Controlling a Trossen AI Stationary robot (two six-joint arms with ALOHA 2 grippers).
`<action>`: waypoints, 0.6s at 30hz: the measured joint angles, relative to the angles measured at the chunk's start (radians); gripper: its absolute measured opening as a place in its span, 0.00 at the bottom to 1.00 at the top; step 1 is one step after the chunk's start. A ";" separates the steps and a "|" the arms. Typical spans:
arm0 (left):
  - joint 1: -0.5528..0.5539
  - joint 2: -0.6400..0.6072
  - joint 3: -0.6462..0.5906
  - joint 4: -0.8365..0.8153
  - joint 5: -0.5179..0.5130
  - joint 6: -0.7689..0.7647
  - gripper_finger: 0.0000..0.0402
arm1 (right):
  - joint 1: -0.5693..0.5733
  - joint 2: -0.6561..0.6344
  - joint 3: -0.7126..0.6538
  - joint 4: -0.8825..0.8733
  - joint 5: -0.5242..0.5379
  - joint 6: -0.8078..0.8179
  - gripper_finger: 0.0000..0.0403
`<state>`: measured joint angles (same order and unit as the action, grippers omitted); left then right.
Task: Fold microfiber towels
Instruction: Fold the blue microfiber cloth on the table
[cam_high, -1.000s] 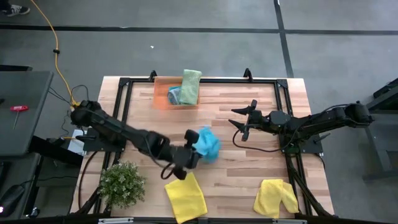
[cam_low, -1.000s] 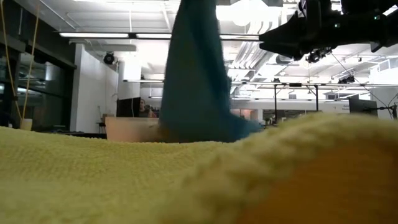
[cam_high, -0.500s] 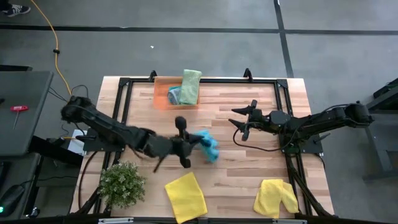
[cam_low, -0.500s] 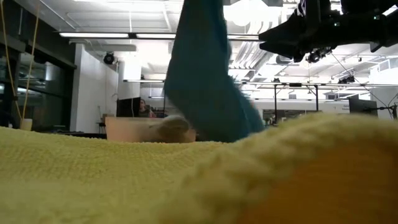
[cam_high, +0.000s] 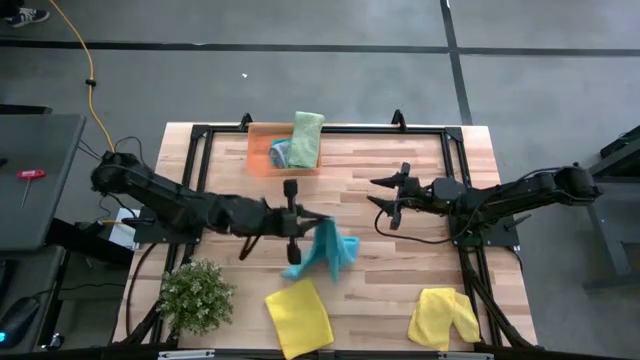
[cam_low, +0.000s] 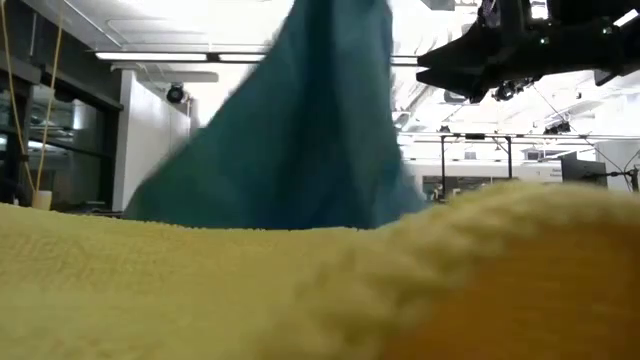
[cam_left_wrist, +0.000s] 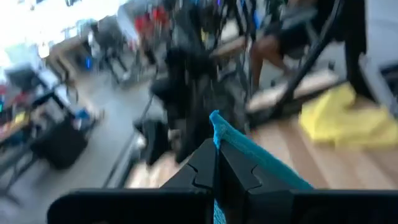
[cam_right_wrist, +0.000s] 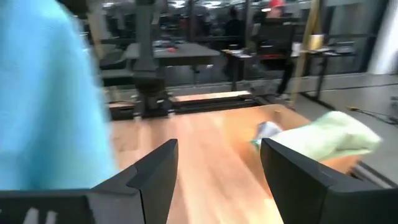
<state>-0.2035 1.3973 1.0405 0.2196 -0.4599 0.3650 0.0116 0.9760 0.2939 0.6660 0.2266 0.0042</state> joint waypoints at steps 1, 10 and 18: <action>0.004 0.000 -0.025 0.002 -0.023 -0.018 0.00 | 0.000 0.000 0.000 -0.005 -0.029 0.000 0.55; 0.029 -0.008 -0.285 0.110 -0.333 -0.179 0.00 | 0.003 0.000 0.000 -0.088 -0.189 0.066 0.55; -0.002 -0.007 -0.365 0.040 -0.449 -0.319 0.00 | 0.078 0.143 0.000 -0.093 -0.224 0.111 0.55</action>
<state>-0.2050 1.3899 0.6758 0.2601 -0.9090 0.0460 0.0896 1.1191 0.2935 0.5726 0.0025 0.1153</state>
